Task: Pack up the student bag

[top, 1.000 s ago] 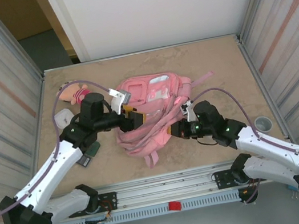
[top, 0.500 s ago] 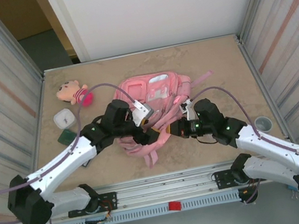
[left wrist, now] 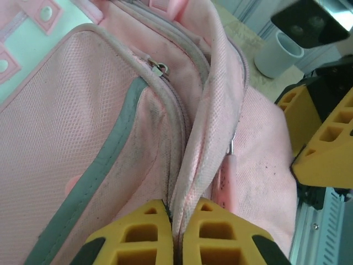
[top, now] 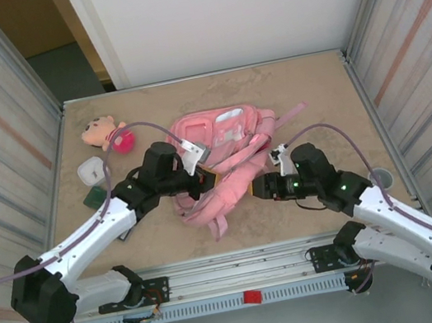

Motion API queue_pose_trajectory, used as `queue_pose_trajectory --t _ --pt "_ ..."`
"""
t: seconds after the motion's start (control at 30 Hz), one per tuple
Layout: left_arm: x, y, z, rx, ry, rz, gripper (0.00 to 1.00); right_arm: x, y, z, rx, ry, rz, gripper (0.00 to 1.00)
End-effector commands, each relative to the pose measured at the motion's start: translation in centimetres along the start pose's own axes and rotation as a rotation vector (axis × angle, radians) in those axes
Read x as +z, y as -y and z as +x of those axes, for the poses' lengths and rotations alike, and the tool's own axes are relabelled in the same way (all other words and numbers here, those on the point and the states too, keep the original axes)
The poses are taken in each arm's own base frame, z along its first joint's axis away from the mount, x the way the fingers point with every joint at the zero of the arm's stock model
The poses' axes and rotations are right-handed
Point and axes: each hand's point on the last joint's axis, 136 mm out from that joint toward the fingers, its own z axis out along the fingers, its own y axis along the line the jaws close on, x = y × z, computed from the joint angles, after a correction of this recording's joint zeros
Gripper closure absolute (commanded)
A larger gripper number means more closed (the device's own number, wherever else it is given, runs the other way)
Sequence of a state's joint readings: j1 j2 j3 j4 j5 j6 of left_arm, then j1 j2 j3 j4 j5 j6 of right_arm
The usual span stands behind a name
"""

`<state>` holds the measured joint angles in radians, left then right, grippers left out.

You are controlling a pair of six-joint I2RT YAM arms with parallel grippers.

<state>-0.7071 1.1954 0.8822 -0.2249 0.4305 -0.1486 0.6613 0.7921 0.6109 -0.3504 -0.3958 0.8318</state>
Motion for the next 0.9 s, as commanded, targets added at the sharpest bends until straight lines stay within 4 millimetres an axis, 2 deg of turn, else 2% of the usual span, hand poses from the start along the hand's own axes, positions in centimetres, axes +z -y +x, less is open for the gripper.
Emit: queue_pose_trajectory --t 0.0,0.07,0.17,0.3,0.4,0.5,0.6,0.8,0.87 --pt "-1.4 1.1 -3.0 -0.051 0.108 0.048 1.00 -4.0 0.9 -1.0 -0.105 0.019 0.195 0.45" --pt "-1.2 1.2 -3.3 -0.073 0.110 0.060 1.00 -6.0 -0.3 -1.9 -0.137 0.024 0.252 0.46" --pt "-0.9 1.5 -3.5 -0.116 0.102 0.082 1.00 -6.5 -2.5 -2.3 -0.188 0.009 0.282 0.48" --pt "-0.7 2.2 -4.1 -0.141 0.105 0.132 1.00 -3.7 -6.1 -2.2 -0.286 -0.022 0.237 0.48" --pt "-0.6 2.8 -4.2 -0.161 0.101 0.174 1.00 -0.2 -7.4 -2.4 -0.308 -0.072 0.211 0.48" --pt "-0.6 3.5 -4.3 -0.171 0.094 0.216 1.00 2.2 -7.2 -2.6 -0.319 -0.096 0.221 0.48" --pt "-0.7 4.2 -4.4 -0.173 0.098 0.259 1.00 3.5 -6.7 -2.9 -0.313 -0.106 0.214 0.48" --pt "-1.1 5.7 -4.4 -0.148 0.090 0.350 1.00 3.8 -4.6 -5.4 -0.195 -0.020 0.231 0.50" --pt "-1.2 5.8 -4.4 -0.140 0.091 0.359 1.00 3.8 -4.3 -6.1 -0.150 0.002 0.219 0.54"
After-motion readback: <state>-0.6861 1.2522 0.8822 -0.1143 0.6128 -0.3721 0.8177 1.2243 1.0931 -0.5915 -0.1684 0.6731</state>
